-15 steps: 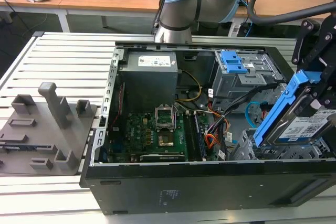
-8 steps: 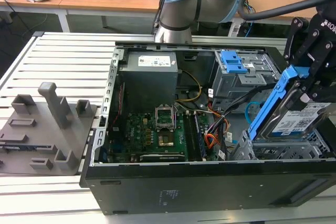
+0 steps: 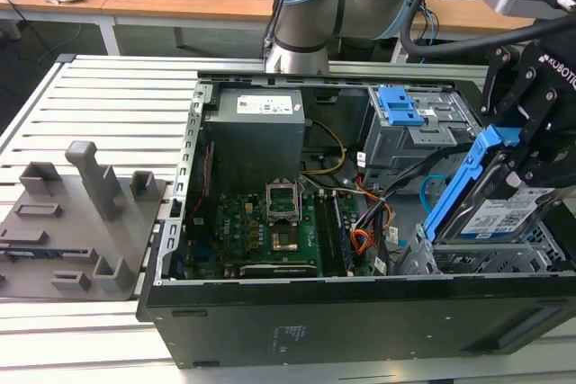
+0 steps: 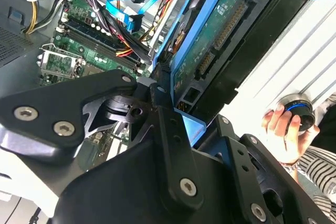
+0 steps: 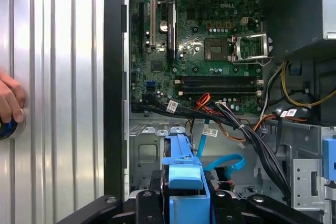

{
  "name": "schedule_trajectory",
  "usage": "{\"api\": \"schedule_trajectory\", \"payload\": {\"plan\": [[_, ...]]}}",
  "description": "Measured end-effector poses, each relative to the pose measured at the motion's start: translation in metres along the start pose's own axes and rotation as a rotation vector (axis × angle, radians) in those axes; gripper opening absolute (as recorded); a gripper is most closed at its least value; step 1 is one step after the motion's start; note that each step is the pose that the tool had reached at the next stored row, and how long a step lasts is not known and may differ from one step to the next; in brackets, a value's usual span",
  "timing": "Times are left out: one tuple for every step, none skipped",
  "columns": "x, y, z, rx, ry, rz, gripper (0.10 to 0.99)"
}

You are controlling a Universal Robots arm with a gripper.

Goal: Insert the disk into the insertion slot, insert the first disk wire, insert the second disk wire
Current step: 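Insert the disk into the insertion slot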

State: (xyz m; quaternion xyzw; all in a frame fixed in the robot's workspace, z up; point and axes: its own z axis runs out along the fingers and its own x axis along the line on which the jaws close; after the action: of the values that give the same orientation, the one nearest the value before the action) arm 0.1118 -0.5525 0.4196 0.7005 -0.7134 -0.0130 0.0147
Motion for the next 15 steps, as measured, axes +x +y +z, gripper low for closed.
{"api": "schedule_trajectory", "payload": {"plan": [[0.0000,0.0000,0.0007,0.000,0.0000,0.000,0.369],[0.0000,-0.0001,0.0016,0.000,-0.0002,0.000,0.369],[0.0000,-0.0001,0.0026,0.000,-0.0001,0.000,0.369],[0.0000,-0.0001,0.0032,0.000,-0.0001,0.000,0.369],[0.0000,-0.0002,0.0041,0.000,-0.0001,0.000,0.369],[0.0000,-0.0002,0.0051,0.000,-0.0001,0.000,0.369],[0.0000,-0.0003,0.0063,0.000,-0.0001,0.000,0.369],[0.0000,-0.0003,0.0070,0.000,-0.0001,0.000,0.369],[0.0000,-0.0003,0.0073,0.000,-0.0001,0.000,0.369],[0.0000,-0.0003,0.0078,0.000,-0.0001,0.000,0.369],[0.0000,-0.0003,0.0083,0.000,-0.0001,0.000,0.369],[0.0000,-0.0004,0.0088,0.000,-0.0002,0.000,0.369],[0.0000,-0.0004,0.0093,0.000,-0.0001,0.000,0.369],[0.0000,-0.0004,0.0096,0.000,0.0000,0.000,0.369],[0.0000,-0.0004,0.0105,0.000,-0.0001,0.000,0.369]]}}
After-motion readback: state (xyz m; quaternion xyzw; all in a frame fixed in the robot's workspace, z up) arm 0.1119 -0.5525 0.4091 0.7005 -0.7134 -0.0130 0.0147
